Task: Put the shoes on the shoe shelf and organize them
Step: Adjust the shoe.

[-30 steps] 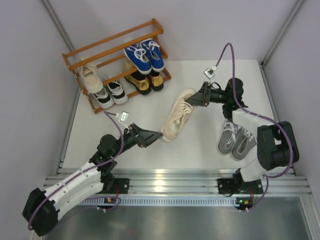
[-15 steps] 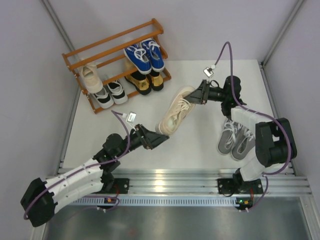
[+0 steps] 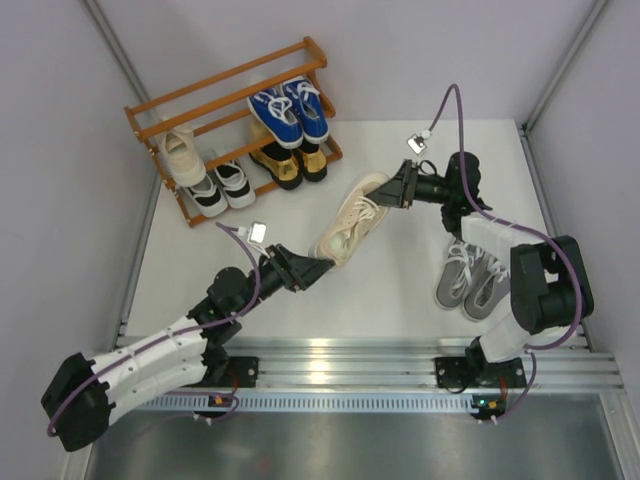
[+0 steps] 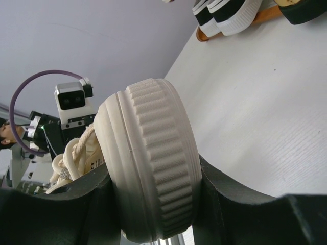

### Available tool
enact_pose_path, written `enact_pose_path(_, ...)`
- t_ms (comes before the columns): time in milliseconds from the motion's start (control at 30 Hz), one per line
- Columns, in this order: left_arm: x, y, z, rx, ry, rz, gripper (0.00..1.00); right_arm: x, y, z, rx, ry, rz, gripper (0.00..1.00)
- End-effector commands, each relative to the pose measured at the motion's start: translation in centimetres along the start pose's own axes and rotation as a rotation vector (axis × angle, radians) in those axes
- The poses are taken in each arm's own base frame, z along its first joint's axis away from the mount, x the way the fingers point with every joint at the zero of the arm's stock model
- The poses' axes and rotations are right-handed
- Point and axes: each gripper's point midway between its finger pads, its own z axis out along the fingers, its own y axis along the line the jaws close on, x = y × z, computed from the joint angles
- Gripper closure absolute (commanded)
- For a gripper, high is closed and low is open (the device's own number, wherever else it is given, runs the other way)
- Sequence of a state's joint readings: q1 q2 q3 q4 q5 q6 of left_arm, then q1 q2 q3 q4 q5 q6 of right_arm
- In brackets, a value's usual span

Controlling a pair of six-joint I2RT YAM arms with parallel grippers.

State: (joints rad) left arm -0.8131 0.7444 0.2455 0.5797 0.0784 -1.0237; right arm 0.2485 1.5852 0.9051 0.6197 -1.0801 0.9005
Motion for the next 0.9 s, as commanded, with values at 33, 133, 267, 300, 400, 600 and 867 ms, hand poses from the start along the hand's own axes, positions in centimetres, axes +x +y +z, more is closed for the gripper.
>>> enact_pose_path(33, -3.3, -1.3, 0.6, 0.021, -0.153, 0.001, 0.25, -0.3, 3.1, 0.9, -0.083, 0.032, -0.079, 1.0)
enact_pose_path(133, -3.8, -1.5, 0.5, 0.031, -0.179, 0.008, 0.39, 0.0, 2.8, 0.9, -0.079, 0.037, -0.076, 1.0)
enact_pose_path(267, -3.7, -1.4, 0.5, 0.03, -0.179, 0.01, 0.86, 0.2, 2.5, 1.0, -0.077, 0.042, -0.079, 1.0)
enact_pose_path(300, -3.6, -1.1, 0.5, 0.024, -0.173, 0.008, 0.89, 0.3, 2.4, 1.0, -0.079, 0.047, -0.078, 1.0)
enact_pose_path(400, -3.5, -0.9, 0.4, 0.021, -0.174, 0.016, 0.97, 0.4, 2.2, 1.0, -0.078, 0.051, -0.082, 0.98)
enact_pose_path(600, -5.0, -1.0, -0.7, 0.024, -0.26, 0.035, 1.0, 0.5, 2.1, 0.9, -0.067, 0.063, -0.142, 0.37)
enact_pose_path(867, -8.4, -0.7, -3.3, -0.019, -0.45, 0.047, 1.0, -2.2, 0.2, -2.4, 0.154, 0.051, -0.352, 0.01)
